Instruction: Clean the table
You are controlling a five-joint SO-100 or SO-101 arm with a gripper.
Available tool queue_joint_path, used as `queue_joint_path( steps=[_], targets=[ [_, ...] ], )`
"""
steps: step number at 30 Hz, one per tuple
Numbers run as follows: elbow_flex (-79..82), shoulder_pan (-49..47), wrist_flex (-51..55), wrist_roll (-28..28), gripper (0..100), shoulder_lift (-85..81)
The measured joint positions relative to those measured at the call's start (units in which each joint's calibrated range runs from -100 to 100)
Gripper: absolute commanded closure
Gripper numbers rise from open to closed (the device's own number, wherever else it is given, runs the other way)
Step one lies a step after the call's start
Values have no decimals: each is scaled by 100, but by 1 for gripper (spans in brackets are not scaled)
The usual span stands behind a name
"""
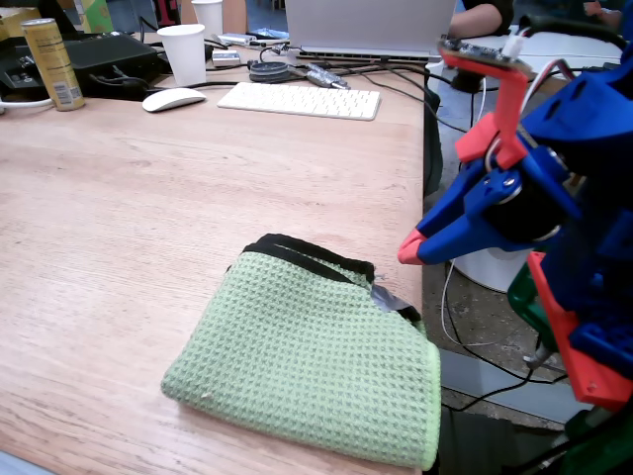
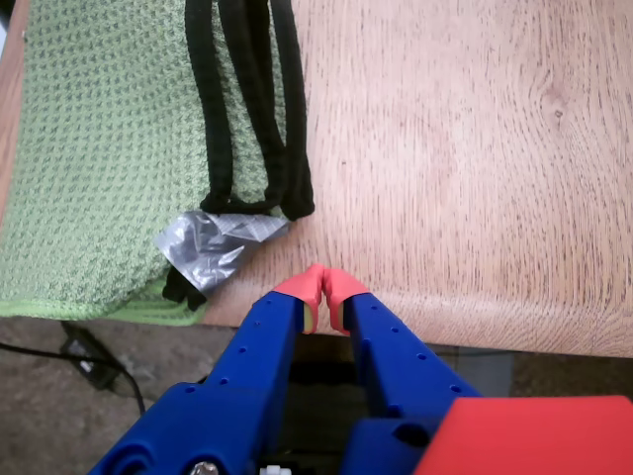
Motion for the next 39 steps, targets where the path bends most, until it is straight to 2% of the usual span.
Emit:
queue_joint_path(
  steps=[32, 34, 39],
  targets=[
    [-54, -122, 8, 0, 100, 9],
    [-559, -122, 215, 59, 100, 303],
    [-2994, -141, 704, 405, 100, 2430]
  ],
)
